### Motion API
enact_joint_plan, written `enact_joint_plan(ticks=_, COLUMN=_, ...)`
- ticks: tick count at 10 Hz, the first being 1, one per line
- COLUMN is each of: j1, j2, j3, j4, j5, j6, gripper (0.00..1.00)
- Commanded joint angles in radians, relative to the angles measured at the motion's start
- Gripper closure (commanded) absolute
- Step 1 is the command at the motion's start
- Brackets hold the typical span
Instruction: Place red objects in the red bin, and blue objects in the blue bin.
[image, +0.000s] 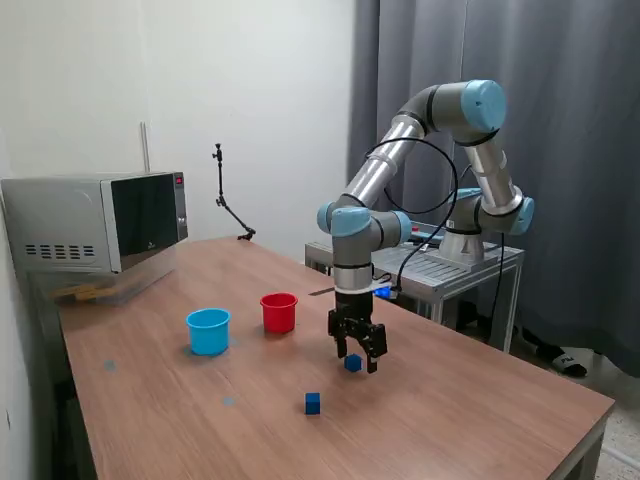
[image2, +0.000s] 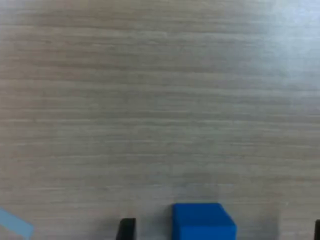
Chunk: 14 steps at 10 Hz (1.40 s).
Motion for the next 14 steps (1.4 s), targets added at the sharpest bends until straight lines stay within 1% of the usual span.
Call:
enact_joint_plan(ticks=1, j1=0.0, j2=0.001, j3=-0.005, j4=0.002, j5=0.01, j6=-0.004, gripper=0.0)
enact_joint_plan(ticks=5, j1=-0.003, j2=0.001, j3=0.006, j4=0.003, j5=0.001, j6=-0.007, gripper=0.0)
enact_joint_plan(ticks=9, j1=-0.021, j2=0.002, j3=0.006, j4=0.005, j5=-0.002, j6=-0.049, gripper=0.0)
enact_joint_plan(ticks=14, j1=-0.021, j2=0.001, j3=-0.006, j4=0.006, j5=-0.004, j6=-0.05, gripper=0.0)
